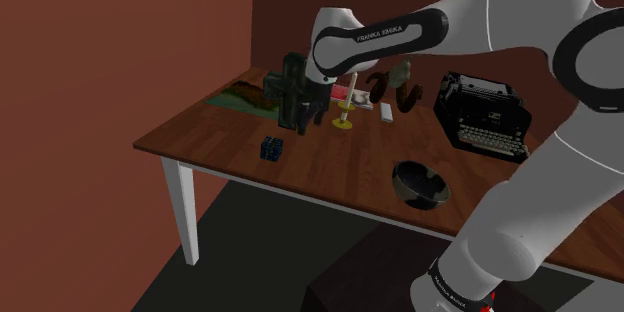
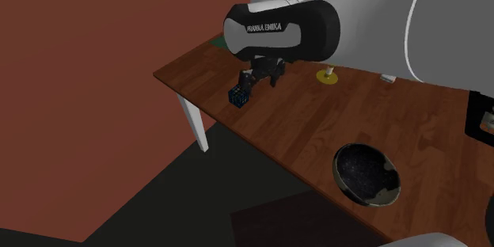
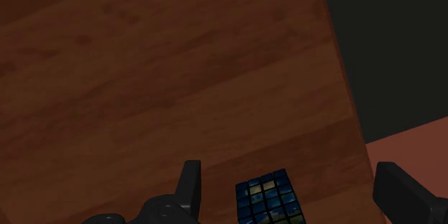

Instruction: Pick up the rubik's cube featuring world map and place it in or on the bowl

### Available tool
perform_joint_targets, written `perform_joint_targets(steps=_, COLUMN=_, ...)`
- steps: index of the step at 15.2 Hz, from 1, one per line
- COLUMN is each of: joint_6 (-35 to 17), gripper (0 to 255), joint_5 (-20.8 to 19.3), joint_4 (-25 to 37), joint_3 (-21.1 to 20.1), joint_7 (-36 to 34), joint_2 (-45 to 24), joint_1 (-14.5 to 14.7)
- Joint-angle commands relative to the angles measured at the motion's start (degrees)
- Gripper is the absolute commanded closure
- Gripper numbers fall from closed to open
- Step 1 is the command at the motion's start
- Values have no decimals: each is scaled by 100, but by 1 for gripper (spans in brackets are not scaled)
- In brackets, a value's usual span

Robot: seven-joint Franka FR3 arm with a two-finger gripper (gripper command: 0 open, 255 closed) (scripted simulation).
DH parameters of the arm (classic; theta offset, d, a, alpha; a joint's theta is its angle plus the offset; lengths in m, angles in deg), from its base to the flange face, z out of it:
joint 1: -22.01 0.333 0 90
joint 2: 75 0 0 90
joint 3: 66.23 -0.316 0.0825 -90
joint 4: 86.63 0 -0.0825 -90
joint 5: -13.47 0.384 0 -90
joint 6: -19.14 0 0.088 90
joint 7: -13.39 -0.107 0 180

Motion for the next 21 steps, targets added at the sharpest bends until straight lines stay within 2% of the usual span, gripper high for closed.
perform_joint_targets(steps=1, joint_6=-73, gripper=0, joint_5=-31, joint_4=375, joint_3=-36, joint_7=-20, joint_2=-493, joint_1=27)
perform_joint_targets(steps=9, joint_6=-141, gripper=0, joint_5=-202, joint_4=1987, joint_3=-139, joint_7=-120, joint_2=-2366, joint_1=186)
perform_joint_targets(steps=17, joint_6=-642, gripper=0, joint_5=-228, joint_4=1760, joint_3=-132, joint_7=-136, joint_2=-2645, joint_1=204)
perform_joint_targets(steps=21, joint_6=-642, gripper=0, joint_5=-228, joint_4=1760, joint_3=-132, joint_7=-136, joint_2=-2645, joint_1=204)
